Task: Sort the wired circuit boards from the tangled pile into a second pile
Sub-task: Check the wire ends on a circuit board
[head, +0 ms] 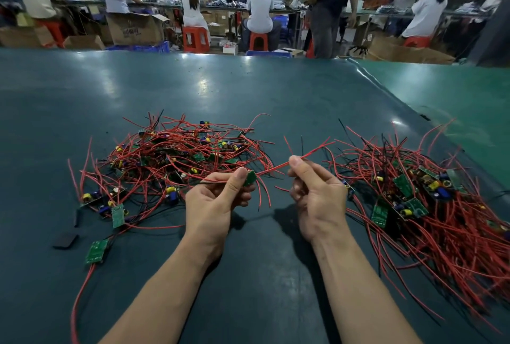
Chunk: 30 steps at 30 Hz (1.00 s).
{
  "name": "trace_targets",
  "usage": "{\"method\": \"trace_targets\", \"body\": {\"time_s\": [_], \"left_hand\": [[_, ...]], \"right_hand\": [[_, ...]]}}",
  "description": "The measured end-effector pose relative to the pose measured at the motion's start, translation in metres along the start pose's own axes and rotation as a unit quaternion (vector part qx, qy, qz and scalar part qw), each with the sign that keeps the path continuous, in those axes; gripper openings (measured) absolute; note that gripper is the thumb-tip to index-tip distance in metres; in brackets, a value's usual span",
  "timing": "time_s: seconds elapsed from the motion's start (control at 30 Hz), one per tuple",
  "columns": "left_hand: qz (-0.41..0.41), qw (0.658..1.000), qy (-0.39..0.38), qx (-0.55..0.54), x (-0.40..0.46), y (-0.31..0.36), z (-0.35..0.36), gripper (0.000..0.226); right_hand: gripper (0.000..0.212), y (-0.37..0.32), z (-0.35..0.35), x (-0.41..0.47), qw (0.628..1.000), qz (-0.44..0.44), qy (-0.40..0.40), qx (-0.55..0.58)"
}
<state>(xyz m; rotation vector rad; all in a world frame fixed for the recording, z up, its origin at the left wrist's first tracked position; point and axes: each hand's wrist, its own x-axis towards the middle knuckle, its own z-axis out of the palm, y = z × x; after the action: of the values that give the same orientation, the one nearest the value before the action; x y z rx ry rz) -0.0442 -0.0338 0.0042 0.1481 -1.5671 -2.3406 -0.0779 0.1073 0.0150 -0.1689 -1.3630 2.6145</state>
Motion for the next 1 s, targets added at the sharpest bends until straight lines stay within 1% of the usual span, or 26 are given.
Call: {"method": "trace_targets", "body": {"time_s": [0.1,0.17,0.2,0.23,0.3,0.33,0.37,0.4,0.43,0.47,0.5,0.53,0.57,0.63,0.7,0.73,0.77,0.8,0.83,0.9,0.97,1.0], "left_hand": [[0.008,1.000,-0.001,0.005,-0.002,0.000,0.000,0.030],[0.009,1.000,-0.007,0.017,-0.003,0.000,0.000,0.029],[0.012,1.000,-0.009,0.022,-0.004,0.000,0.001,0.026],[0.014,1.000,-0.002,0.015,-0.004,0.001,0.001,0.021],[0.009,0.999,0.028,-0.029,0.000,0.003,-0.003,0.020],[0.005,0.998,0.038,-0.051,0.001,0.004,-0.004,0.021],[0.001,0.997,0.041,-0.062,0.002,0.004,-0.005,0.021],[-0.001,0.998,0.035,-0.057,0.001,0.004,-0.005,0.023],[-0.001,0.999,0.023,-0.036,0.000,0.002,-0.005,0.029],[-0.004,1.000,0.003,-0.012,-0.001,0.001,-0.004,0.034],[-0.008,1.000,-0.016,0.008,-0.003,0.001,-0.004,0.037],[-0.010,0.999,-0.032,0.017,-0.005,0.001,-0.004,0.038],[-0.007,0.999,-0.040,0.021,-0.006,0.001,-0.004,0.039],[0.005,0.999,-0.029,0.023,-0.006,0.003,-0.004,0.035],[0.019,1.000,0.013,-0.003,-0.005,0.005,-0.002,0.029],[0.018,0.999,0.042,-0.029,-0.004,0.006,-0.002,0.025],[0.015,0.996,0.069,-0.056,-0.001,0.008,-0.001,0.024],[0.008,0.993,0.086,-0.084,0.001,0.009,-0.002,0.023],[0.001,0.990,0.092,-0.105,0.003,0.010,-0.003,0.022],[-0.010,0.991,0.077,-0.105,0.004,0.010,-0.004,0.023],[-0.024,0.996,0.039,-0.079,0.002,0.006,-0.003,0.022],[-0.029,0.998,0.021,-0.058,0.001,0.004,-0.002,0.024]], "right_hand": [[0.025,-0.010,-0.004,0.003,0.997,-0.021,0.058,0.037],[0.020,-0.018,-0.011,0.006,0.992,-0.031,0.098,0.078],[0.017,-0.021,-0.015,0.007,0.988,-0.035,0.114,0.100],[0.015,-0.025,-0.019,0.008,0.984,-0.035,0.126,0.124],[0.013,-0.027,-0.021,0.007,0.982,-0.021,0.121,0.145],[0.011,-0.026,-0.021,0.004,0.987,-0.004,0.098,0.126],[0.008,-0.024,-0.018,-0.001,0.995,0.018,0.052,0.083],[0.005,-0.021,-0.015,-0.008,0.998,0.046,-0.017,0.027],[0.010,-0.017,-0.011,-0.016,0.992,0.076,-0.098,-0.033],[0.021,-0.012,-0.006,-0.024,0.977,0.100,-0.170,-0.084],[0.029,-0.007,-0.001,-0.032,0.962,0.110,-0.223,-0.117],[0.031,0.000,0.003,-0.040,0.954,0.099,-0.248,-0.133],[0.028,0.007,0.007,-0.046,0.957,0.069,-0.246,-0.138],[0.027,0.018,0.014,-0.055,0.971,-0.007,-0.192,-0.143],[0.032,0.019,0.015,-0.057,0.982,-0.076,-0.128,-0.113],[0.030,0.017,0.012,-0.053,0.983,-0.107,-0.113,-0.095],[0.025,0.013,0.009,-0.049,0.980,-0.129,-0.111,-0.103],[0.022,0.009,0.006,-0.046,0.973,-0.139,-0.120,-0.140],[0.027,0.008,0.004,-0.043,0.962,-0.134,-0.140,-0.193],[0.041,0.012,0.005,-0.044,0.937,-0.081,-0.191,-0.281],[0.034,0.018,0.012,-0.047,0.935,-0.027,-0.214,-0.282],[0.033,0.021,0.015,-0.048,0.939,-0.020,-0.217,-0.265]]}}
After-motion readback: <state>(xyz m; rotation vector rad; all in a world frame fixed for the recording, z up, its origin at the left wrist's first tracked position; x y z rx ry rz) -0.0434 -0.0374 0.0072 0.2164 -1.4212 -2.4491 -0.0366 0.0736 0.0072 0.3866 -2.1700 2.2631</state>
